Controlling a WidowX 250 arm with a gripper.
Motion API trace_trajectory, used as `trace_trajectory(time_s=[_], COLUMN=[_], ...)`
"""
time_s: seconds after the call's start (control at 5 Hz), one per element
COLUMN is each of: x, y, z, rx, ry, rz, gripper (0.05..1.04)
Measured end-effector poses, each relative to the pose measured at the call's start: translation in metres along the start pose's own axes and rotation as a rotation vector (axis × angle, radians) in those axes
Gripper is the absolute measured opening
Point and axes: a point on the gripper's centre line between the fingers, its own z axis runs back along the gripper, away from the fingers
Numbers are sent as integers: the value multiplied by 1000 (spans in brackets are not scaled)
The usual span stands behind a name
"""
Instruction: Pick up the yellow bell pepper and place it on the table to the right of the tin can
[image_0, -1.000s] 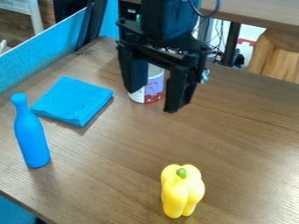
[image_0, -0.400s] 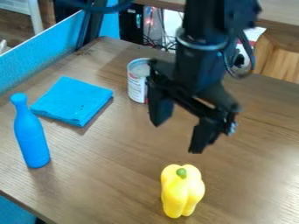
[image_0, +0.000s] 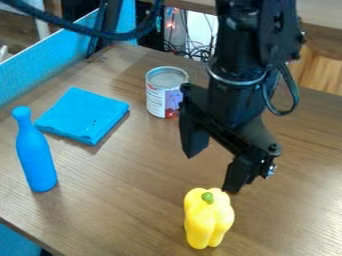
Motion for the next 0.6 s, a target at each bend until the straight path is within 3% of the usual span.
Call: trace_trajectory(time_s=[0.6], x=[1], y=[-16], z=[-24], rx=[-17], ry=[20], rz=[-71], gripper=[1003])
